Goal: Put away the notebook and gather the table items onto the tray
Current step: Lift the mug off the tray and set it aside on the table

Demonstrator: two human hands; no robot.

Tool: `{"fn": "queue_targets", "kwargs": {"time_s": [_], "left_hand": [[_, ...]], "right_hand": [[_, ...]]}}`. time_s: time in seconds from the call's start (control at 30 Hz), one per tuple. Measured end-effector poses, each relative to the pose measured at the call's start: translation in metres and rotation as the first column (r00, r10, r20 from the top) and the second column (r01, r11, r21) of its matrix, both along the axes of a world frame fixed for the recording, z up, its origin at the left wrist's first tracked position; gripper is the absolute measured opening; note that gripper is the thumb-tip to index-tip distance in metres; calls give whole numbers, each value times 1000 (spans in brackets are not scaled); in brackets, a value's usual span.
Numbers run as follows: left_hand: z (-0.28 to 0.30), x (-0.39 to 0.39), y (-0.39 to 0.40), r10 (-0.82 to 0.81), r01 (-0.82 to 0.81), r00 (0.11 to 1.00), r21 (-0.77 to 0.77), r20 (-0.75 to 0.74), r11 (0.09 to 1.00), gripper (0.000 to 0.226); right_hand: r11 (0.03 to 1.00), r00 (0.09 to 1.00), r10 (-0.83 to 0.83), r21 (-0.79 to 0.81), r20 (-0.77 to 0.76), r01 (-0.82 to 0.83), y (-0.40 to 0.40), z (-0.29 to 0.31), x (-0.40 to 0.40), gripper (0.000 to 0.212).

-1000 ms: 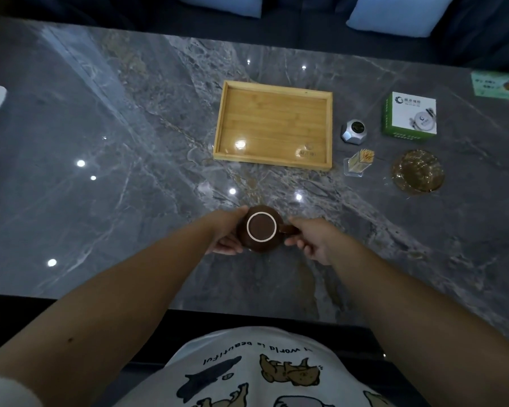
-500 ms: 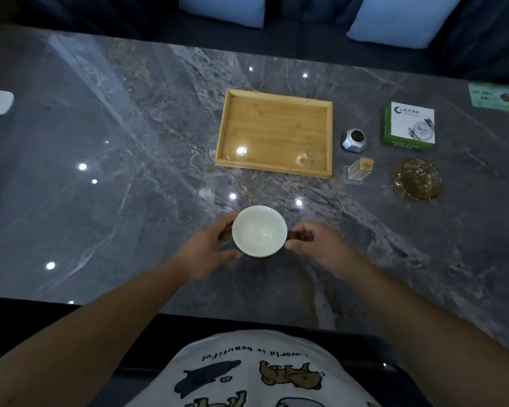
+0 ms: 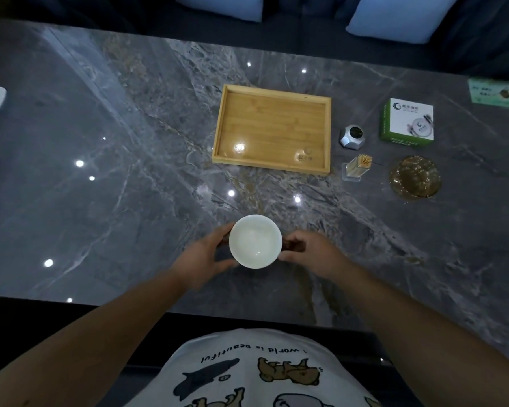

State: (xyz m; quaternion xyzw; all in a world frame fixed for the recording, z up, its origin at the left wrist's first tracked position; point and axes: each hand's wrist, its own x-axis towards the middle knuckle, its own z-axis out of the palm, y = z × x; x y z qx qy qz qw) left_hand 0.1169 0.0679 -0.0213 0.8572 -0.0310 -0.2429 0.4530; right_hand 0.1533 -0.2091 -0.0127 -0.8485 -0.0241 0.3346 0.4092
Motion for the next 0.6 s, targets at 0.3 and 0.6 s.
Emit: {"fn": "queue_targets", "kwargs": {"time_s": [0.3,0.6], "left_hand": [[-5,4,1,-26,21,995,-54,-93,998,88],[-11,10,3,-96,93,994,-48,-53,995,85]], "right_hand": [[999,997,-45,-17,67,46,8,0,-10,25],[990,980,-67,-108,185,88,21,0,-19,22]]}}
